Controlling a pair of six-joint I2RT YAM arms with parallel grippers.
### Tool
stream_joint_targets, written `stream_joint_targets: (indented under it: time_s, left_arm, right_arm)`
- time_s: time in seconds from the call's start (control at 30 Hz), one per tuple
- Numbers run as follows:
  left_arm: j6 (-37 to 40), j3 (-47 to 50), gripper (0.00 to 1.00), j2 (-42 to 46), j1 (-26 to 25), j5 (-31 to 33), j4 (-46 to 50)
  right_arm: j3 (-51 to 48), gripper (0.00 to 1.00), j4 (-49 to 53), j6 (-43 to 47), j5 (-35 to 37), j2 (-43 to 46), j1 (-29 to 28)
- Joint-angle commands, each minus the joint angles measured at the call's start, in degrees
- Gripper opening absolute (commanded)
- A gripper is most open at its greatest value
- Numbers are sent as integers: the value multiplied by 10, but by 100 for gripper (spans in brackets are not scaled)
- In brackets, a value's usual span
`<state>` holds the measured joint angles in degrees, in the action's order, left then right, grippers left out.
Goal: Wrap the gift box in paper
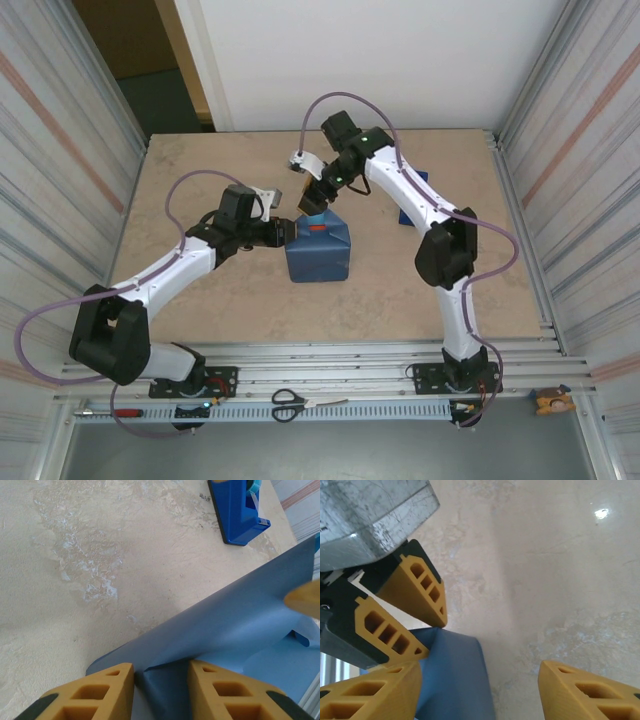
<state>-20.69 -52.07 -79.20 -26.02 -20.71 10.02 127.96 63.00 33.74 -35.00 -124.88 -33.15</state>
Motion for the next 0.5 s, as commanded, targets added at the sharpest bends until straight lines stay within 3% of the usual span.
stream_joint_targets:
  time_s: [0.0,0.23,0.47]
  left_arm:
    - [20,14,34,-19,-15,6,91]
    - [20,13,34,-18,-16,6,91]
    - [20,13,33,-18,-16,3,88]
  right_arm:
    - [59,62,118,25,-17,-40,-11]
    - [84,55,145,41,14,-66,-23]
    - [101,32,155,56,14,-70,-22]
